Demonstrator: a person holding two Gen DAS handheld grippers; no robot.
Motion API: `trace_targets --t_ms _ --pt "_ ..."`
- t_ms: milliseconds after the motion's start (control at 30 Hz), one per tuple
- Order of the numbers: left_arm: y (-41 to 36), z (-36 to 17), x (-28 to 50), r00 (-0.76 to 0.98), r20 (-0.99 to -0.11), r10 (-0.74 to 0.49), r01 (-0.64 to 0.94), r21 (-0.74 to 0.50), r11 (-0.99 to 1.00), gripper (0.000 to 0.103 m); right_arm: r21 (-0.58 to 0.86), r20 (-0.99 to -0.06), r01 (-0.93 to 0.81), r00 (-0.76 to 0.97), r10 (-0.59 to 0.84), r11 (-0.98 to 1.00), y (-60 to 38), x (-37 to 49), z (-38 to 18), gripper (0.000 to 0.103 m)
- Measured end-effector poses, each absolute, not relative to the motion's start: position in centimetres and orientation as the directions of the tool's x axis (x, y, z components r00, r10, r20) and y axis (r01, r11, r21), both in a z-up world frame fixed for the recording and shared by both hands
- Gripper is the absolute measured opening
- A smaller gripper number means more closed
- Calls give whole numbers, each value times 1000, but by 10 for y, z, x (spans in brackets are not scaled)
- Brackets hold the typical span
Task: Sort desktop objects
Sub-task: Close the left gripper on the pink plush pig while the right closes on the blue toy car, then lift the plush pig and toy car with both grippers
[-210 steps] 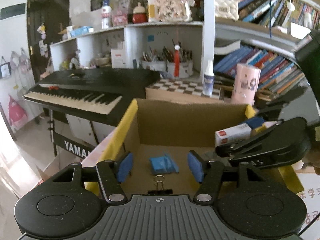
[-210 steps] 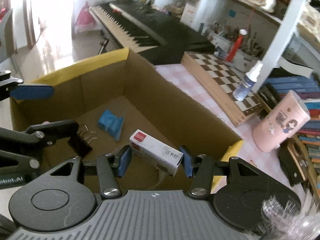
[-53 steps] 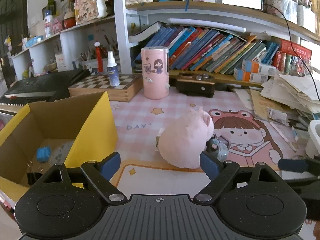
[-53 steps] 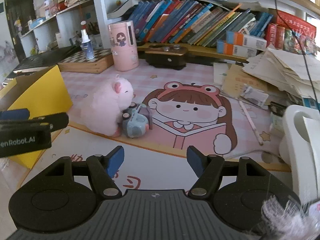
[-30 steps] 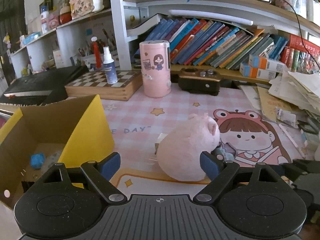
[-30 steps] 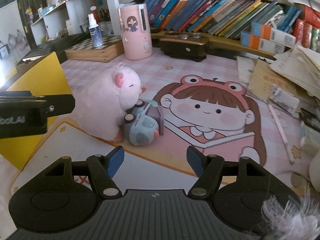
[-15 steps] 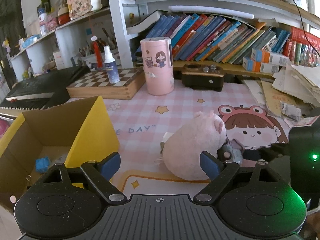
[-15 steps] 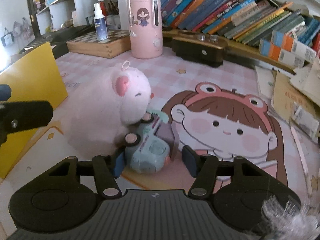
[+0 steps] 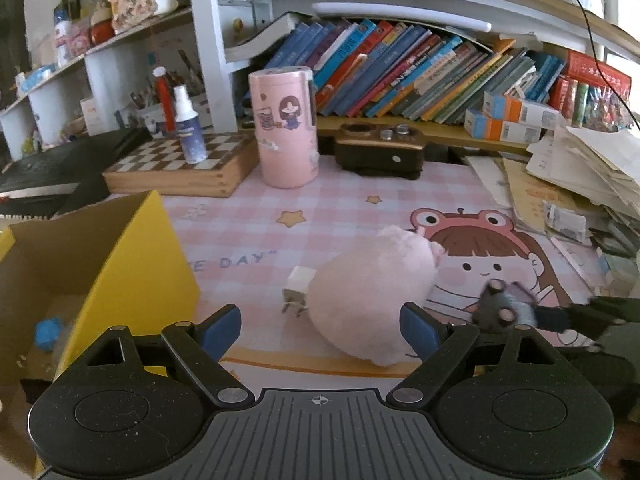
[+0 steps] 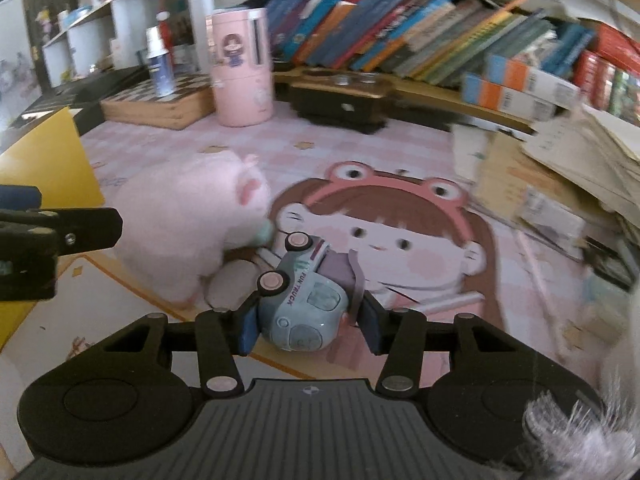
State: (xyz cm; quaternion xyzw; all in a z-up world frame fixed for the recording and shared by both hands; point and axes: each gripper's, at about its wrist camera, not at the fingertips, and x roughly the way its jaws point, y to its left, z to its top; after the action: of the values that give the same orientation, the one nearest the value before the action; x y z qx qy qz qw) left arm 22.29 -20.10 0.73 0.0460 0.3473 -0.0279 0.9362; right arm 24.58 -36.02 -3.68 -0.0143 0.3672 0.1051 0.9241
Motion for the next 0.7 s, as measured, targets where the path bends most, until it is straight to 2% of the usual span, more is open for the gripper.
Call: trace_targets --t_ms 200,400,533,700 --pt "-215 -1 237 749 -660 -55 125 60 990 88 51 -687 -153 711 146 987 -379 232 -30 47" --pt "-234 -13 253 754 -657 -26 177 164 970 88 60 -694 -131 707 136 990 -385 228 -28 47" --pt "-238 -24 262 734 -679 -15 192 187 963 88 61 -694 -131 707 136 989 -386 227 -26 47" --pt "-242 -28 259 740 -673 -19 217 212 953 74 62 -691 -135 709 140 989 -386 223 -22 47"
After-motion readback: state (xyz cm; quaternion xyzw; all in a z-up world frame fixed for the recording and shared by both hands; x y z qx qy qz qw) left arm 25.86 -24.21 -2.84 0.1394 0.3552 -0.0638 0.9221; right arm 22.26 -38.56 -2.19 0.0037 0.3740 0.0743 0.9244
